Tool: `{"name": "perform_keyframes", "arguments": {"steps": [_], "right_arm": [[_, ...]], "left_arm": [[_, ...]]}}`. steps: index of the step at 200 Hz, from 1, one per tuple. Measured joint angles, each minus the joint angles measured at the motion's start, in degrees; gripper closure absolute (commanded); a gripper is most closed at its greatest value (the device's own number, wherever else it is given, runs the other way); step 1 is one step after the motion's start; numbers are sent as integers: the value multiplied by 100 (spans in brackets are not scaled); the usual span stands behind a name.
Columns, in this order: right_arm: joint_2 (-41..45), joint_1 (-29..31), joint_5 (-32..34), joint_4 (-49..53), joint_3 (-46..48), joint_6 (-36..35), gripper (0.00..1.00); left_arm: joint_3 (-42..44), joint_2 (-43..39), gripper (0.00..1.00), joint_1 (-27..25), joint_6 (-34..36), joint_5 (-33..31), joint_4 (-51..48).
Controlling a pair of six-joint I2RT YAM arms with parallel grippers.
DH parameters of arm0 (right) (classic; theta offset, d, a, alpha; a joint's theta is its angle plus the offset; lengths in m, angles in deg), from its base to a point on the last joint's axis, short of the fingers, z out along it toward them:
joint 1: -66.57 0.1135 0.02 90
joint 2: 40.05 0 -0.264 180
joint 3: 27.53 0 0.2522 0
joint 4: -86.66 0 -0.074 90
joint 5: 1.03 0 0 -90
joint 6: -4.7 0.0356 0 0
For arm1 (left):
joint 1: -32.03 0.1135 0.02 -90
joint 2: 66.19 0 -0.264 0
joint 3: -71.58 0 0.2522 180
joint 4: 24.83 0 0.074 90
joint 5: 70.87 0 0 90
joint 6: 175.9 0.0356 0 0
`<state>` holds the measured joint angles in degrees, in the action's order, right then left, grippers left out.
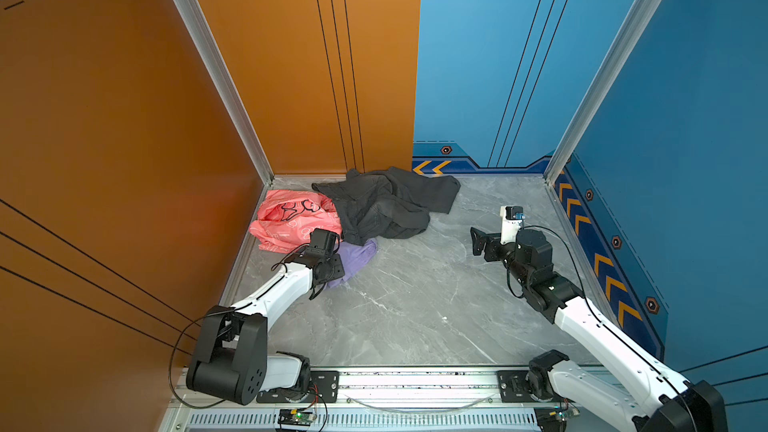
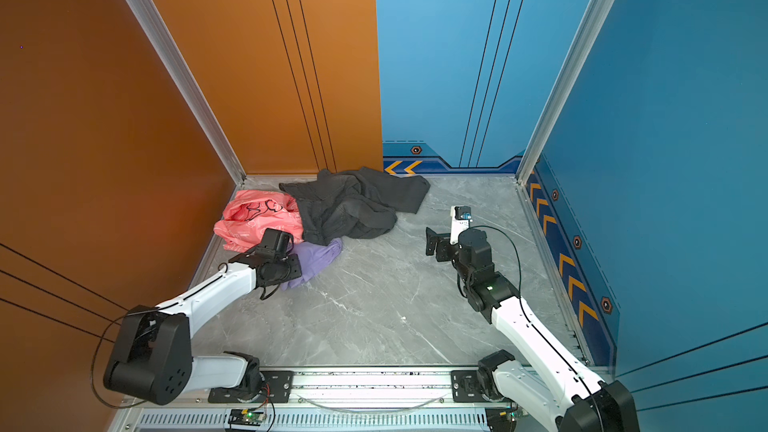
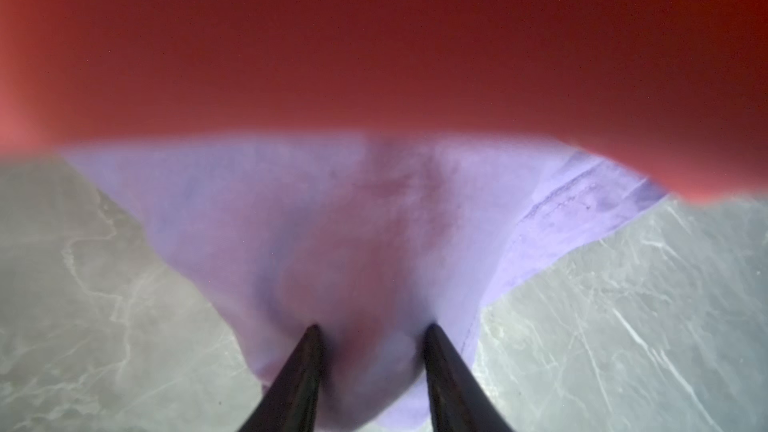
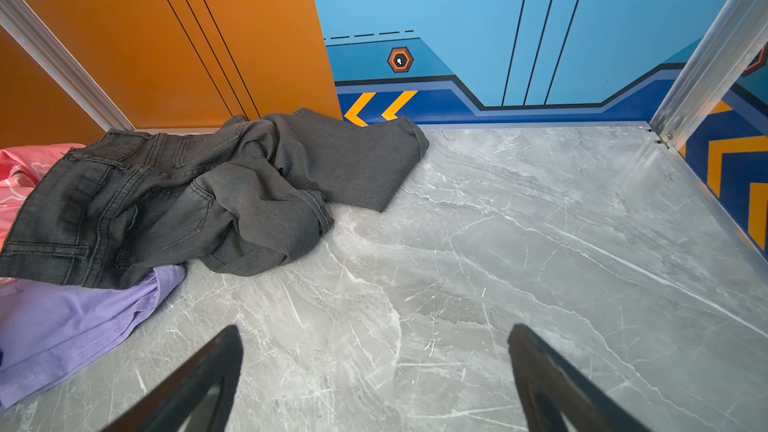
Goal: Pick out a specific cloth from the pile
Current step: 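Close the left gripper on the lavender shirt and lift it, then hold the lavender shirt up with the left gripper while the right gripper reaches toward it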
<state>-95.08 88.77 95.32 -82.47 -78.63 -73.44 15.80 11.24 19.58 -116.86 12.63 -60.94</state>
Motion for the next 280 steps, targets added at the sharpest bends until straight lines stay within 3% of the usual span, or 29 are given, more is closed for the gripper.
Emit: {"name": "perform_keyframes", "arguments": {"steps": [32, 69, 184, 280], "right_arm": [[37, 13, 26, 63, -11, 0, 0], [164, 39, 46, 170, -63, 0, 0], [286, 557, 127, 553, -737, -155, 0], [4, 1226, -236, 841, -1344, -551, 0]], "left_arm": [[-2, 31, 100, -9, -37, 4, 39], [-13, -105, 100, -28, 50, 17, 35], [-992, -1853, 100, -28, 256, 177, -61], [-2092, -1958, 100, -271, 623, 1537, 116]]}}
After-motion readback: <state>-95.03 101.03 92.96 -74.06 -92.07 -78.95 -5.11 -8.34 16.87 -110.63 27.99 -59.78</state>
